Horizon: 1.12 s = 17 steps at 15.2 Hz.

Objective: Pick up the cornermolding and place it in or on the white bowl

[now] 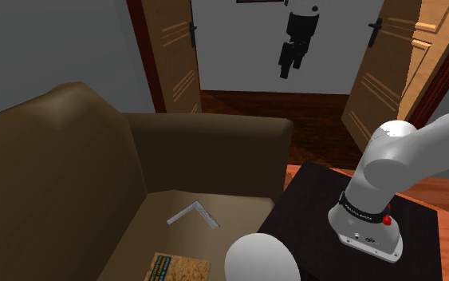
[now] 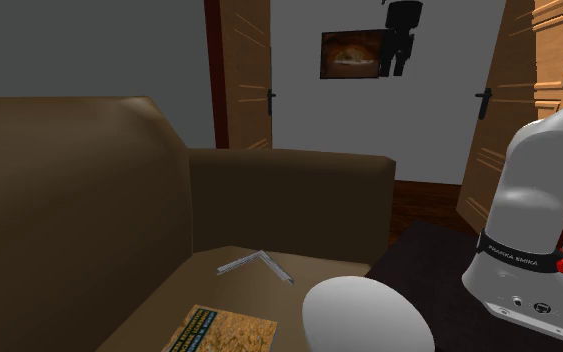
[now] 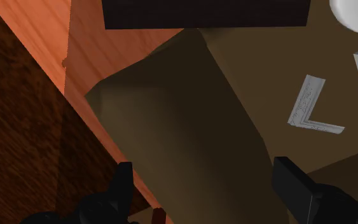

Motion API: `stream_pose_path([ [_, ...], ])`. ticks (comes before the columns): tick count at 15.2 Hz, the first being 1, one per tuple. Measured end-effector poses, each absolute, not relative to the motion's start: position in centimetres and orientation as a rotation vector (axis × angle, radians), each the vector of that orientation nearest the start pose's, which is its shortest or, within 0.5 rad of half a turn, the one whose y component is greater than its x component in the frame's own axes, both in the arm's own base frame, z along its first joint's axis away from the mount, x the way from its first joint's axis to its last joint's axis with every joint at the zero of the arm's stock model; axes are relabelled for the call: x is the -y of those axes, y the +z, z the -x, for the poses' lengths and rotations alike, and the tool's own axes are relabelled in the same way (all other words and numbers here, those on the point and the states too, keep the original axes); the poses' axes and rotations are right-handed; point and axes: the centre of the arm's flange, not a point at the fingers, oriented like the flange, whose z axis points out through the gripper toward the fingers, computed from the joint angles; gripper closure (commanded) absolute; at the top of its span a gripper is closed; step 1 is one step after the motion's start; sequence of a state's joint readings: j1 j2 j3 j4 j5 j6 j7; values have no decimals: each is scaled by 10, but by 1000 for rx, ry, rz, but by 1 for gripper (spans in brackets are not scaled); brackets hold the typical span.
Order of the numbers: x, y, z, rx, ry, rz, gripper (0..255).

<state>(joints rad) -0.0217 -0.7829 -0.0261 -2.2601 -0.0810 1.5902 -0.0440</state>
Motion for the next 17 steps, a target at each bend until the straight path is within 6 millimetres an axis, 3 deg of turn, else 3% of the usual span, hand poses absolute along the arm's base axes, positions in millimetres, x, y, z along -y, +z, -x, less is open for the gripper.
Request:
stream_pose_path([
  [2,22,634,-311,-3,-174,3207,0],
  [5,-6,610,-321,-20,-162,3221,0],
  [17,-114,500,-366,-107,-109,3285,0],
])
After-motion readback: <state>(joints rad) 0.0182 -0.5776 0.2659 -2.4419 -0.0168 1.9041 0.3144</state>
